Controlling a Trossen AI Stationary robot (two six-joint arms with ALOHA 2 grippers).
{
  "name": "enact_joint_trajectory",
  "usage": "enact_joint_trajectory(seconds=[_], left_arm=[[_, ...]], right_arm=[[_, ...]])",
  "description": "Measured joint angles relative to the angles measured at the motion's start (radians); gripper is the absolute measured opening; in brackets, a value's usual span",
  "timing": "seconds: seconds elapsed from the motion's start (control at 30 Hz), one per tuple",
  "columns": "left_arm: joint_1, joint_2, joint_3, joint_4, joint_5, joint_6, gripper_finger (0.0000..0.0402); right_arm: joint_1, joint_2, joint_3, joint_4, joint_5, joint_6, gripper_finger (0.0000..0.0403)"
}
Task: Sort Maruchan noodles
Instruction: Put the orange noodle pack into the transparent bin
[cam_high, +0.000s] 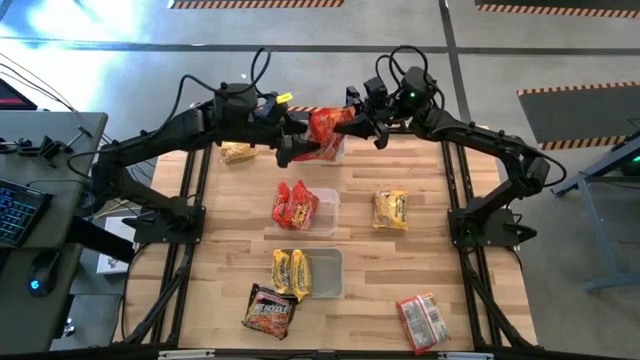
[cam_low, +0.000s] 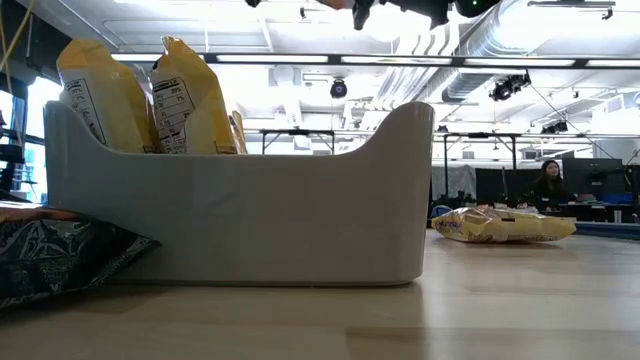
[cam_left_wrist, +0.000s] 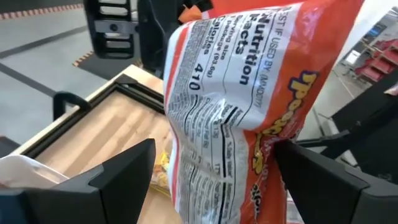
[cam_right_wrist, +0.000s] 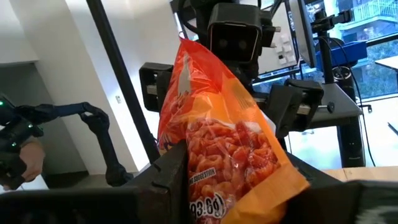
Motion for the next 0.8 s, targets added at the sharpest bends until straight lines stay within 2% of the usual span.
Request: enact_joint_trajectory(seconds=[0.17,0.3,0.67,0.8], left_arm=[[-0.001,-0.008,0.0,0.004,0.012,0.0,0.0324],[-0.001,-0.015,0.0,0.015,0.012,-0.004,0.0304],[0.006,-0.017,0.0,-0.012,0.031,-0.001,0.0161],[0.007,-0.023,0.0,-0.012,0.032,0.001,0.014]], right_arm=[[0.001,0.0,0.0,-0.003,0.02,-0.005,0.0129],[0.001,0.002,0.0,-0.003,0.036,-0.004,0.0129],[0.026,0.003,0.0,-0.01,0.049,-0.016,0.0129],[0.026,0.003,0.0,-0.008,0.049,-0.008,0.0129]])
